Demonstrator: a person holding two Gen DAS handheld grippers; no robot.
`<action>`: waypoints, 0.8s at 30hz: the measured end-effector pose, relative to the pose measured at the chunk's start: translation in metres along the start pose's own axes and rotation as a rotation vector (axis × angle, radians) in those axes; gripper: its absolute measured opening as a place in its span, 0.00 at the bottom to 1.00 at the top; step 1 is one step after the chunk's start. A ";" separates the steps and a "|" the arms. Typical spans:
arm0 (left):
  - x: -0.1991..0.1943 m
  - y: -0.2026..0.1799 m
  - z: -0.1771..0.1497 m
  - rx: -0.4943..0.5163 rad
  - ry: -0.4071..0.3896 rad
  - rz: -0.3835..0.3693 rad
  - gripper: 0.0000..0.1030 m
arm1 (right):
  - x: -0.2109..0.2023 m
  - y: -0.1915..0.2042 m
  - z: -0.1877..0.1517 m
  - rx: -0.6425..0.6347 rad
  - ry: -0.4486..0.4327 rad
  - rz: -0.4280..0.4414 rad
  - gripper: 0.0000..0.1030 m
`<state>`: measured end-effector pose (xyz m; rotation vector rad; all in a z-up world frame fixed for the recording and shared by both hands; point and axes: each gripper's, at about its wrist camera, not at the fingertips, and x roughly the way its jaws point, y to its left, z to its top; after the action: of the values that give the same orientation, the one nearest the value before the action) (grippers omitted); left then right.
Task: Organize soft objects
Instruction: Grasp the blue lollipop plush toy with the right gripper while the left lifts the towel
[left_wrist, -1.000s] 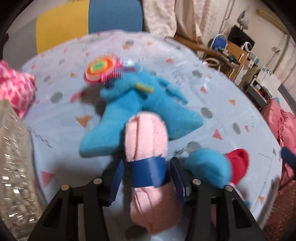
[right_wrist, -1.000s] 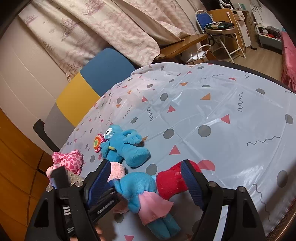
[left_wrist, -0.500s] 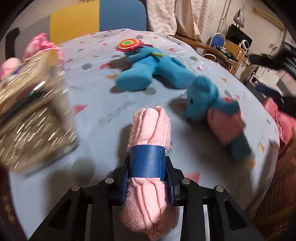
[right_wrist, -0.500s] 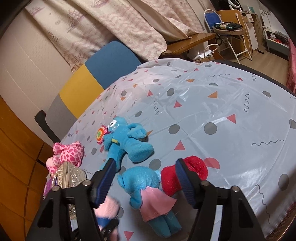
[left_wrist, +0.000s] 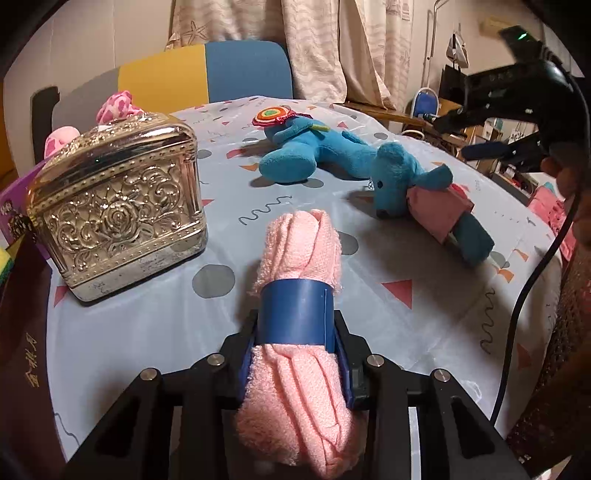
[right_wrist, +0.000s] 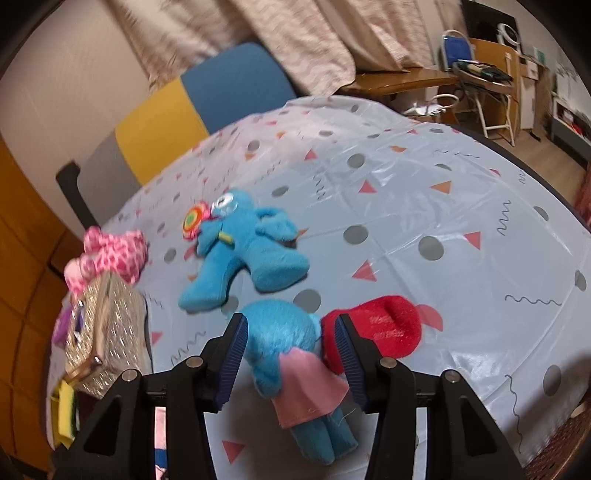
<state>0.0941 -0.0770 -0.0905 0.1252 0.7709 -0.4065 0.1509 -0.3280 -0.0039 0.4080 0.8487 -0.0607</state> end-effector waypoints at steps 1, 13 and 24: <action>0.000 0.000 0.000 0.001 -0.004 -0.003 0.35 | 0.004 0.003 -0.001 -0.016 0.019 -0.007 0.48; -0.004 0.004 -0.003 -0.026 -0.024 -0.038 0.37 | 0.049 0.069 0.048 -0.188 0.089 0.049 0.83; -0.004 0.011 -0.004 -0.068 -0.029 -0.085 0.37 | 0.146 0.122 0.095 -0.372 0.206 -0.123 0.92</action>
<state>0.0937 -0.0643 -0.0912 0.0231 0.7627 -0.4614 0.3420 -0.2357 -0.0164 0.0112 1.0636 0.0268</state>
